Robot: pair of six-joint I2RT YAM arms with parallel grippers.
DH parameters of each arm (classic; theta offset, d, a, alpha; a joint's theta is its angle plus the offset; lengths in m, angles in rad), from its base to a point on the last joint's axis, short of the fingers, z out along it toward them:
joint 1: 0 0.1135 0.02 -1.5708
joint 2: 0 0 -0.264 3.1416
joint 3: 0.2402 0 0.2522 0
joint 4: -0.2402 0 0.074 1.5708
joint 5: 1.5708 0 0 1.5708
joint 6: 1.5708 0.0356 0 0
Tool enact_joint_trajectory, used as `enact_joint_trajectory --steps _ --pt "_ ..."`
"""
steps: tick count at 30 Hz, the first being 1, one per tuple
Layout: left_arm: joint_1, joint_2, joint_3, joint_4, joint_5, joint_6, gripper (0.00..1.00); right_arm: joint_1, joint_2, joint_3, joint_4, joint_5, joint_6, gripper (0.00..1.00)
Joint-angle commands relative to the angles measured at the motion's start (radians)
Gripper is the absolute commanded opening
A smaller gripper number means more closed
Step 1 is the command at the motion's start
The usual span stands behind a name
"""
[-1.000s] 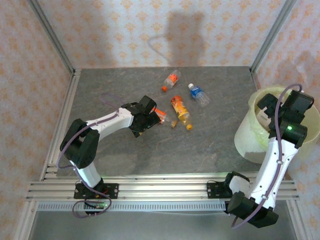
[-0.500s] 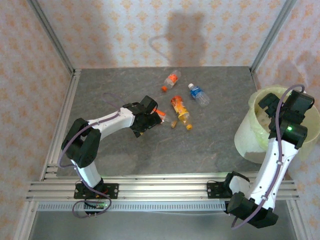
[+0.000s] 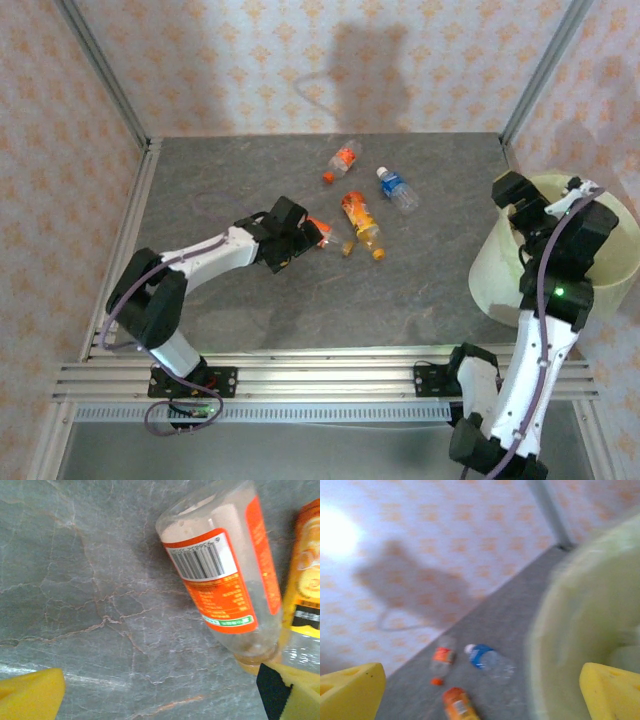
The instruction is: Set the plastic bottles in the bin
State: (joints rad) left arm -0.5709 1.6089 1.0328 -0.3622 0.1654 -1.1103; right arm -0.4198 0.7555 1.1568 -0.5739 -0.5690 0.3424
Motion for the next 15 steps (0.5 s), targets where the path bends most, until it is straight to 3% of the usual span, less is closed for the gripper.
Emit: enact_joint_trajectory --steps 1,9,15 --pt "-0.007 -0.06 -0.032 0.131 -0.076 -0.04 1.0 0.065 -0.012 -0.031 0.198 -0.122 0.074 0.99" --pt "-0.007 0.101 0.162 -0.099 -0.089 -0.165 1.0 0.204 0.001 -0.088 0.27 -0.126 0.046 0.99" --pt "-0.001 0.198 0.237 -0.059 -0.115 -0.237 1.0 0.306 0.002 -0.088 0.283 -0.131 0.001 0.99"
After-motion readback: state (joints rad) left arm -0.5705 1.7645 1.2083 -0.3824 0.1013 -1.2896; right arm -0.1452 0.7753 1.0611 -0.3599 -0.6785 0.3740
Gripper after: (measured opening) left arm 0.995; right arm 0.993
